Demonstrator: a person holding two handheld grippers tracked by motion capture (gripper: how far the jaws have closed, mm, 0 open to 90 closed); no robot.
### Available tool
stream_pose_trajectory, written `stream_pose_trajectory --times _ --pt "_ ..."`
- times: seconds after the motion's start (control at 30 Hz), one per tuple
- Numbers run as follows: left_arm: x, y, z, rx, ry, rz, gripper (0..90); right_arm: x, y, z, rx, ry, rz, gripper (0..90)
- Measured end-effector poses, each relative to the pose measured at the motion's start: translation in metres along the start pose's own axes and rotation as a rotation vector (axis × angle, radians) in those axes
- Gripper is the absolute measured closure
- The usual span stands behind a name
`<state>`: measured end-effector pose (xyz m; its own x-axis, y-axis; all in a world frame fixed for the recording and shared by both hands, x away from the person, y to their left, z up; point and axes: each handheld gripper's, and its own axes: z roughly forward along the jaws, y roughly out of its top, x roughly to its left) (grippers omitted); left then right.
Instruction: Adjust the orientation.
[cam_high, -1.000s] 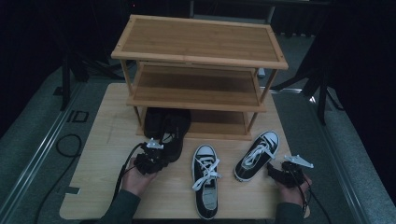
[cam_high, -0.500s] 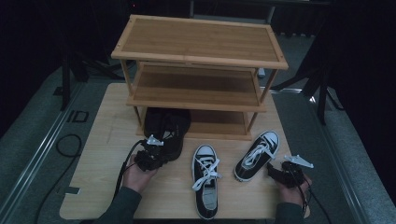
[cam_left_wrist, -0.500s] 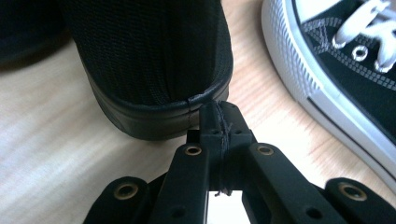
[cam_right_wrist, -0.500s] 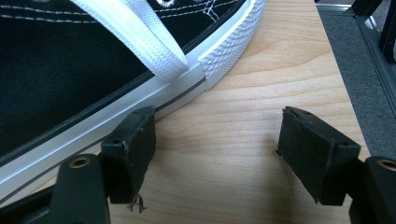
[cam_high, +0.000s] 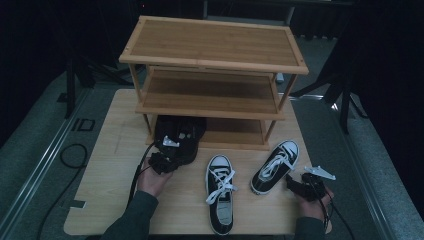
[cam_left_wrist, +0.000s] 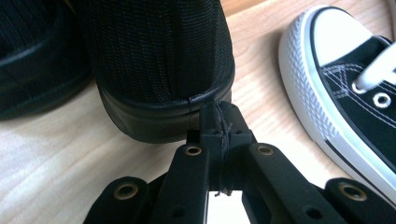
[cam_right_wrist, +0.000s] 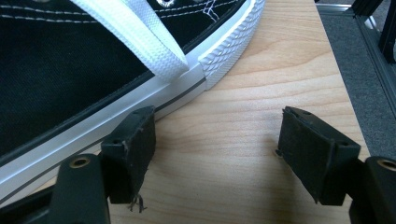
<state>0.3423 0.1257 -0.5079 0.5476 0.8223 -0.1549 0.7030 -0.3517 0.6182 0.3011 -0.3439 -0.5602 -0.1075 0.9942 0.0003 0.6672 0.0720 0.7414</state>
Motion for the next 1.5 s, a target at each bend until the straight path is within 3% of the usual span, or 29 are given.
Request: stream_pose_trajectory --times 0.13,0.93,1.5 --pt "-0.002 0.006 0.005 0.002 0.03 0.009 89.4 0.0 0.0 0.0 0.0 0.0 0.0 27.4" --pt "0.008 0.031 0.026 0.0 0.046 -0.03 89.4 0.0 0.0 0.0 0.0 0.0 0.0 27.4" --pt "0.013 0.043 0.036 0.0 0.083 -0.045 89.4 0.0 0.0 0.0 0.0 0.0 0.0 27.4"
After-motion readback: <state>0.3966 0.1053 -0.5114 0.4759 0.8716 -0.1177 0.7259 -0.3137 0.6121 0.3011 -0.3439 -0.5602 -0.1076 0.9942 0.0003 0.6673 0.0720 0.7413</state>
